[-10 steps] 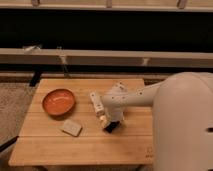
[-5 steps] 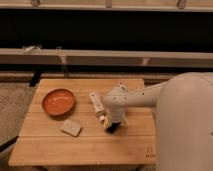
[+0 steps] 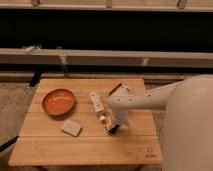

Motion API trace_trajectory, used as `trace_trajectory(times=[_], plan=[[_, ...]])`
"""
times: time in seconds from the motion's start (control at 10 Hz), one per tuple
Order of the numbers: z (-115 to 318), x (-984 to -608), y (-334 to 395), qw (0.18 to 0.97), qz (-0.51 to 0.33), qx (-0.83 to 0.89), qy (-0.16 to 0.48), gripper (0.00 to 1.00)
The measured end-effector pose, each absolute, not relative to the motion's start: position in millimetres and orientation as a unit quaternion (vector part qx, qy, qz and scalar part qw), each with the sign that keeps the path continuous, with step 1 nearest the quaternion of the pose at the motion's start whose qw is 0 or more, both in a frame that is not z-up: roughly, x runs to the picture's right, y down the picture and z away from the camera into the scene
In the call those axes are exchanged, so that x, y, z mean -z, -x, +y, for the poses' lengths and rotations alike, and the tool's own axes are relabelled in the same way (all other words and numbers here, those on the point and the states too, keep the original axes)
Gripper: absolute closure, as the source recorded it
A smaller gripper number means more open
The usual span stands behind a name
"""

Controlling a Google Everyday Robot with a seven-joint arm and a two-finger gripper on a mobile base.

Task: Place the eraser in the ceramic cup

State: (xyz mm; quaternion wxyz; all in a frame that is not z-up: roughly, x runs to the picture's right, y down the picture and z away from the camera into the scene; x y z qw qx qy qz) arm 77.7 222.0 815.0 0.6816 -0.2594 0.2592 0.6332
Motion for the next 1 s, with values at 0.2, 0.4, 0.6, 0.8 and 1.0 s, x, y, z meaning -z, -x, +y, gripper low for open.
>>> trace_trajectory(times=[0.2, 0.4, 0.6, 0.8, 1.0], plan=[[218.7, -816.8, -72.6, 0.681, 0.251, -0.636, 0.261, 0.2], [212.1, -824.1, -66.1, 0.682, 0.24, -0.638, 0.265, 0.2], [209.9, -829.6, -64.9, 0.681, 0.238, -0.638, 0.267, 0.2], [208.3, -836.3, -62.1, 0.681, 0.238, -0.637, 0.27, 0.2], [208.3, -842.2, -62.7, 0.681, 0.241, -0.637, 0.271, 0.2]])
